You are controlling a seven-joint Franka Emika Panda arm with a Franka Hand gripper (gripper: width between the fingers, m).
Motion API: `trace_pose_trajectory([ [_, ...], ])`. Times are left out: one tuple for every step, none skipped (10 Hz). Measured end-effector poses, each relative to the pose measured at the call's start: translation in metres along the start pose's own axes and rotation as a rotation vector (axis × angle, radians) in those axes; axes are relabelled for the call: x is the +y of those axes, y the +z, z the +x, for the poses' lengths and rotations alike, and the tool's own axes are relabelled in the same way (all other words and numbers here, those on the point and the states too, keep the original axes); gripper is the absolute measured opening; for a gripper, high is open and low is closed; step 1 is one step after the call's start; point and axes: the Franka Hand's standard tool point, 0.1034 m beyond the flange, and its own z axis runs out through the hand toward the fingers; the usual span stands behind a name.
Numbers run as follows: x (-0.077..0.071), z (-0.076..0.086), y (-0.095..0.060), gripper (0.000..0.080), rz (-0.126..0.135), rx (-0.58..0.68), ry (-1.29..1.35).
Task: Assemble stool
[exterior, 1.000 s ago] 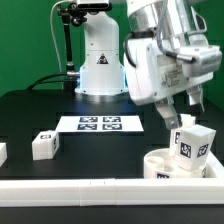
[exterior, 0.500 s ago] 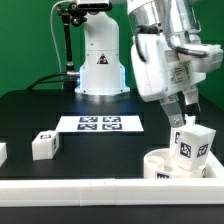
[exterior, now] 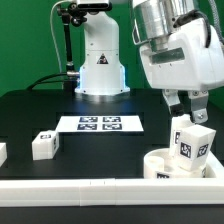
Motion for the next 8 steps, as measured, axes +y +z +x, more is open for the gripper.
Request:
trace_pose_trajectory([
  [0.0000,0.0004,-0.0001,0.0648,0.000,0.000,-0.083],
  [0.0001,0.0008,-0.0001,0.0648,0.000,0.001,-0.148],
  [0.0005,0.0002,0.0000,0.0648,-0.011,0.004,-0.229],
  [-0.0003,-0.0016,-0.0004,0.0648,-0.042,0.017,-0.397],
  [-0.0036,-0.0023,-0.0007,0.0648,-0.048,0.021,-0.506],
  [-0.0049,-0.0015,0.0004,0.0648,-0.051,0.023,-0.605],
  [-0.0051,-0.0016,0.0031,0.0648,-0.058,0.022,-0.733],
  [-0.0053,-0.0028,0.0054,0.0648,-0.064,0.020,-0.825],
])
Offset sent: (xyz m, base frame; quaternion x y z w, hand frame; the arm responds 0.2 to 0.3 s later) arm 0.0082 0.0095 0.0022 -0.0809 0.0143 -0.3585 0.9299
